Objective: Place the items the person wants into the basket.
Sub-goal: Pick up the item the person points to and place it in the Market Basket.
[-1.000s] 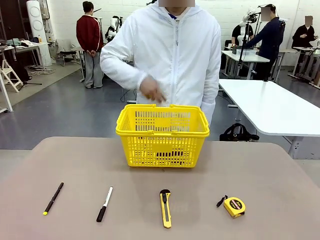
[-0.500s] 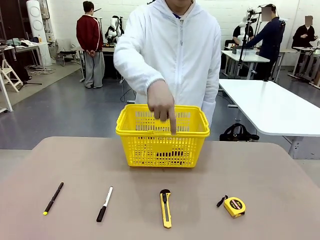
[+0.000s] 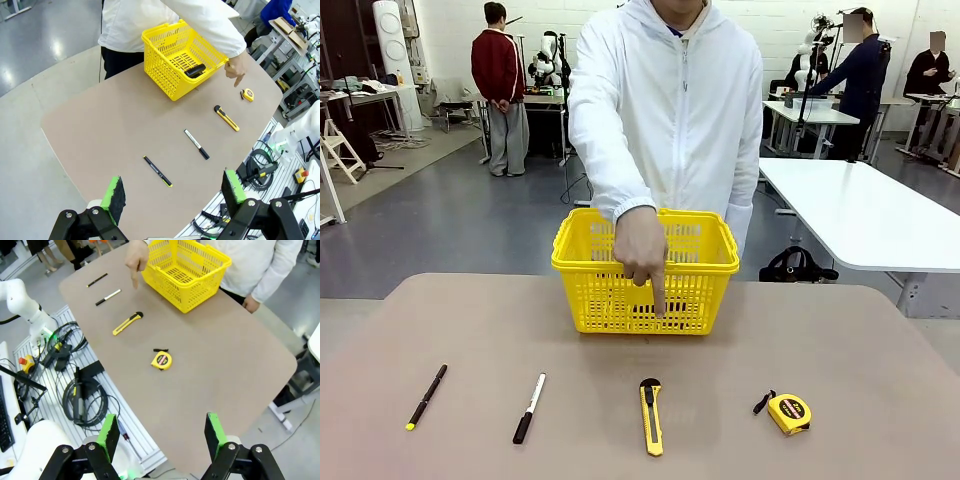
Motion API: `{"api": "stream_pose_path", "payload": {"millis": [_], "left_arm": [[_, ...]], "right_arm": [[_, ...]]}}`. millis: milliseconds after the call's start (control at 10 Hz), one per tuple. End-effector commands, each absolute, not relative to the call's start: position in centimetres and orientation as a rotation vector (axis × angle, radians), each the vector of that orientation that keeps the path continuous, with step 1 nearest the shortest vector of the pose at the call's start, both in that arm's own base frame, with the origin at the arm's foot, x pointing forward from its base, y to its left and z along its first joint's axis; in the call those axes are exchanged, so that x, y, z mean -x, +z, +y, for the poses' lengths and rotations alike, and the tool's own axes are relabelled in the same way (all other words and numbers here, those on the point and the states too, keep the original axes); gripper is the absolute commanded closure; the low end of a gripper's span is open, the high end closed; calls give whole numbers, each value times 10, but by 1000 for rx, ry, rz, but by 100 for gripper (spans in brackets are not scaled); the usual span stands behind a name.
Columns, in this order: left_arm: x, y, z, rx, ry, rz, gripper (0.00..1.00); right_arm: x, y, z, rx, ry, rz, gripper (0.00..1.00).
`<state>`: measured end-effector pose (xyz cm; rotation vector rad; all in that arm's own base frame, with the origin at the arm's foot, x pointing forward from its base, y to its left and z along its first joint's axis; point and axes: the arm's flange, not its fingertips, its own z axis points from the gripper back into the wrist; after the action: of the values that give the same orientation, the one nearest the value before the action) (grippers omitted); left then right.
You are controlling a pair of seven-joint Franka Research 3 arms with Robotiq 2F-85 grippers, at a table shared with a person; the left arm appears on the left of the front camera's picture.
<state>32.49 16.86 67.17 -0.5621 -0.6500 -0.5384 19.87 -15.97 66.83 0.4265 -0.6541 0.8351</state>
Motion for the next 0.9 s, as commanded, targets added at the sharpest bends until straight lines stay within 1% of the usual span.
{"api": "stream_pose_path", "payload": {"millis": [0,600,700,800], "left_arm": [[-324,672,170,573,-555,-662,0],[-325,672,169,562,-539,-650,0],[-333,695,134,536,-566,-585,0],[-356,726,79,481,-654,-500,0]], "right_arm": [[-200,669,-158,-443,850,-659,11],[-200,669,-158,-443,850,-659,11],[-200,669,-158,-443,850,-659,11],[-200,669,-158,-443,850,-659,11]]}}
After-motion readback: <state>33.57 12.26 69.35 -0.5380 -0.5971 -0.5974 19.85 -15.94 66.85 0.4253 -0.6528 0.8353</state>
